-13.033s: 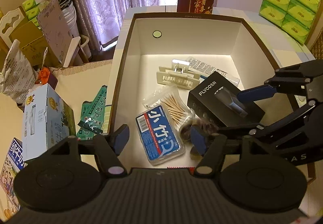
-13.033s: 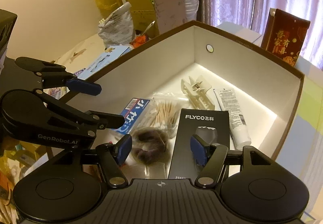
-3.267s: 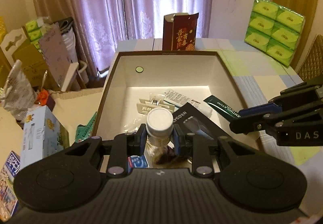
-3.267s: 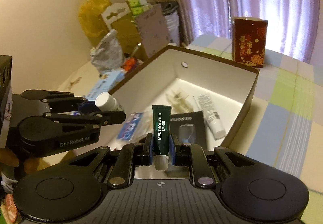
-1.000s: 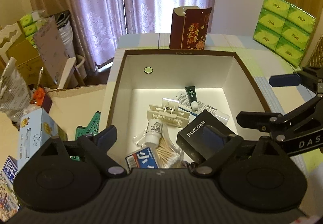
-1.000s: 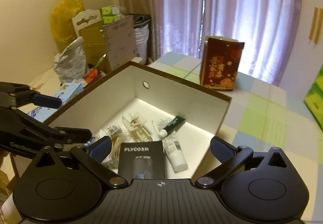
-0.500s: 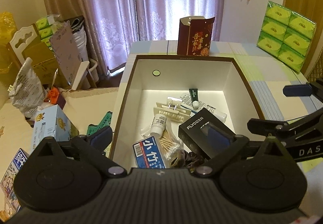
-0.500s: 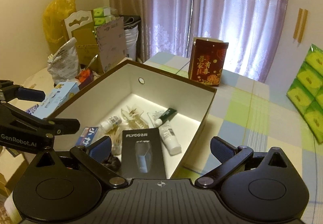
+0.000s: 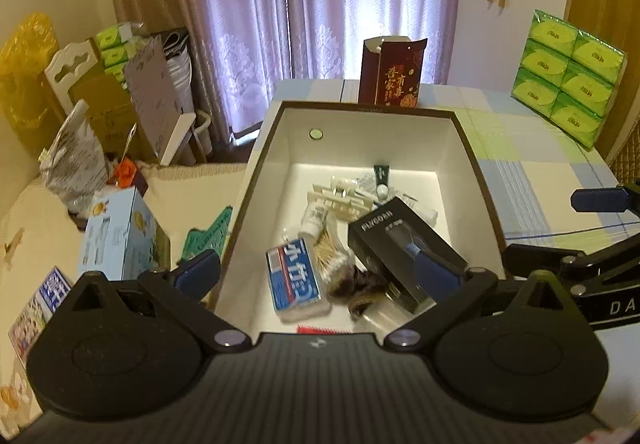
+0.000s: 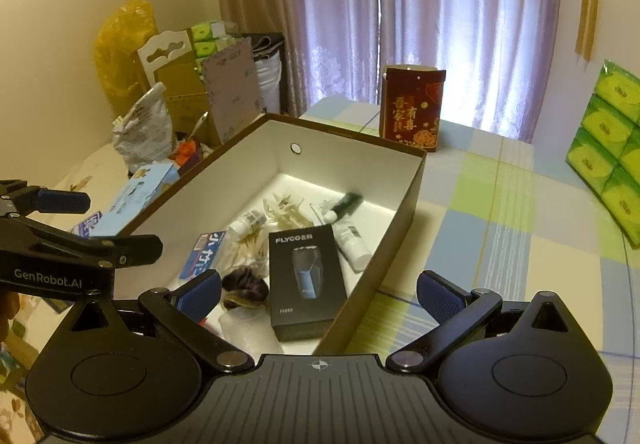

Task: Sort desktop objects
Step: 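Lift both open tools out of the brown box and withdraw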

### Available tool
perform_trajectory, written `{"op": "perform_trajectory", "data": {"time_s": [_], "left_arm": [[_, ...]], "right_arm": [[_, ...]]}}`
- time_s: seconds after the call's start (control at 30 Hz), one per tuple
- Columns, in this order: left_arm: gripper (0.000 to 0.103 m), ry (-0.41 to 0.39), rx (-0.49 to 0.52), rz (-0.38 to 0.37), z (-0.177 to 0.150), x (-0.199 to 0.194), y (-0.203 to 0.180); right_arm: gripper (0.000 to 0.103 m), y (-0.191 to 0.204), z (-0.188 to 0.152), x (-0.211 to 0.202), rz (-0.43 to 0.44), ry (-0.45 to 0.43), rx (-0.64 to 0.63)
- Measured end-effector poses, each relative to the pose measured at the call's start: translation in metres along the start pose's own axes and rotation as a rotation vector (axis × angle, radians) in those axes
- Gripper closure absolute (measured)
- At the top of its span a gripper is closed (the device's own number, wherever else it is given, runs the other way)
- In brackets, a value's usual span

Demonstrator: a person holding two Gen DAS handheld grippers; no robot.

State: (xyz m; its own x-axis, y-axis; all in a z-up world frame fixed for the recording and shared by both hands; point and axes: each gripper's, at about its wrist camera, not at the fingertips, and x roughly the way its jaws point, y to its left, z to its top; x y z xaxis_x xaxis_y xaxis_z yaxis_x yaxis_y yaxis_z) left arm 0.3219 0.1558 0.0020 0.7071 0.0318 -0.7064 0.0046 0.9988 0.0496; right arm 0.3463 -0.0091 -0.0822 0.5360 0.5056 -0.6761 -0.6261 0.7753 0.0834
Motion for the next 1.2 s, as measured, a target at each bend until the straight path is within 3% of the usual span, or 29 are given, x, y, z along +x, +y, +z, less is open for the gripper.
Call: {"op": "perform_trajectory", "data": {"time_s": [0.53, 1.2], "left_arm": [[0.001, 0.069, -0.109, 0.060, -0.040, -0.032, -0.020], [0.001, 0.063, -0.159, 0.148, -0.062, -0.076, -0.082]], "right_arm": [[0.002, -0.008, -0.032, -0.043, 0.056, 0.042, -0.064], [0.002, -0.044, -0.067, -0.085, 0.115, 0.067, -0.071]]}}
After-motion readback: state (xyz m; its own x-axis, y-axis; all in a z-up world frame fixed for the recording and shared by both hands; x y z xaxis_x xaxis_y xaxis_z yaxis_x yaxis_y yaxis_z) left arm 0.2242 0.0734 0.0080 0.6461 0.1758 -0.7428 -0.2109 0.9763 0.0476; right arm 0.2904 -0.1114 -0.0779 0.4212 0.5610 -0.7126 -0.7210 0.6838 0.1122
